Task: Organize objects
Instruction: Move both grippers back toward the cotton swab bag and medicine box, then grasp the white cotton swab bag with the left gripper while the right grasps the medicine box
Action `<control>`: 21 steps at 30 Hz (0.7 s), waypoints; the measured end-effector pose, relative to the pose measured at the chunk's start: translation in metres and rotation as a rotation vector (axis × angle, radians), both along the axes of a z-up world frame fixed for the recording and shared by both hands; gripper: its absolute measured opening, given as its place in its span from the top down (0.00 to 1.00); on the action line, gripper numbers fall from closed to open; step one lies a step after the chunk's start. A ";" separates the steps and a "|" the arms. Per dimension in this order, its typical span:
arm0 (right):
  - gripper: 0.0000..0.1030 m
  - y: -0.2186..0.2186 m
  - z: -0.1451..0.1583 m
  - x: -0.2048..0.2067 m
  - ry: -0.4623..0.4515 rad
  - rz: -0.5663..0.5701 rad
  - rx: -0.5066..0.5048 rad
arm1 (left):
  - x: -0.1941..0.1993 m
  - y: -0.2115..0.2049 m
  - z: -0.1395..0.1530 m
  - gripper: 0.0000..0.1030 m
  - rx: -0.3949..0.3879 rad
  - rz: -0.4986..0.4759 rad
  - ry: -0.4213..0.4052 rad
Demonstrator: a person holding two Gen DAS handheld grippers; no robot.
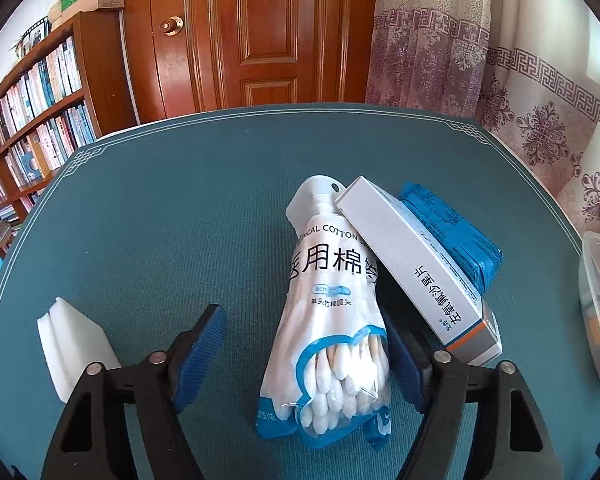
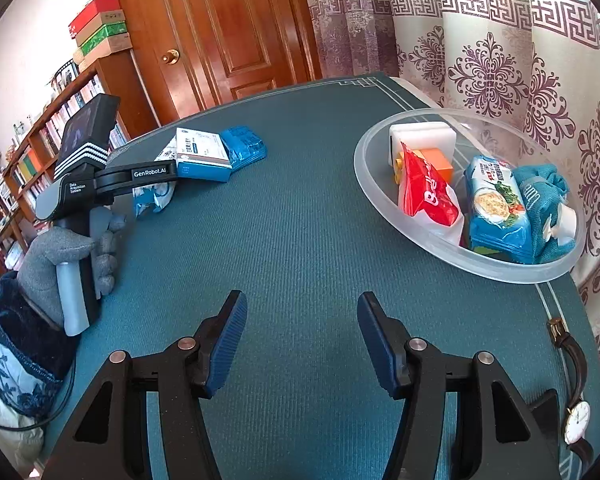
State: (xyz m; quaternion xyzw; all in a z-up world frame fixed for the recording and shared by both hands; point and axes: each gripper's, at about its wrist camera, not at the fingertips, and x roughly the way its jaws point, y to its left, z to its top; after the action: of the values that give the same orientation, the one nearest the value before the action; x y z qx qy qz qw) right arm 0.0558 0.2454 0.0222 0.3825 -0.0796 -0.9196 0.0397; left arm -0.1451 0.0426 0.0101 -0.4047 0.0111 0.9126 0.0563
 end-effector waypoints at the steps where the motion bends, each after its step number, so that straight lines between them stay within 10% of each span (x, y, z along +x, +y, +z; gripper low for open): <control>1: 0.43 -0.001 0.000 0.000 0.000 0.002 0.001 | 0.000 0.000 0.000 0.27 0.004 -0.004 0.000; 5: 0.43 -0.002 0.002 -0.005 -0.007 0.014 -0.019 | 0.003 0.003 0.001 0.47 0.021 -0.034 0.001; 21: 0.43 -0.028 0.006 -0.051 -0.041 0.106 -0.063 | 0.040 -0.017 0.005 0.47 0.045 0.001 0.007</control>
State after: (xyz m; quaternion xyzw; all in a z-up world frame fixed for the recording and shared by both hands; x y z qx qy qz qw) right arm 0.0044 0.2177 0.0278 0.4033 -0.0890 -0.9054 0.0986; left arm -0.1049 0.0251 0.0155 -0.4003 -0.0097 0.9140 0.0648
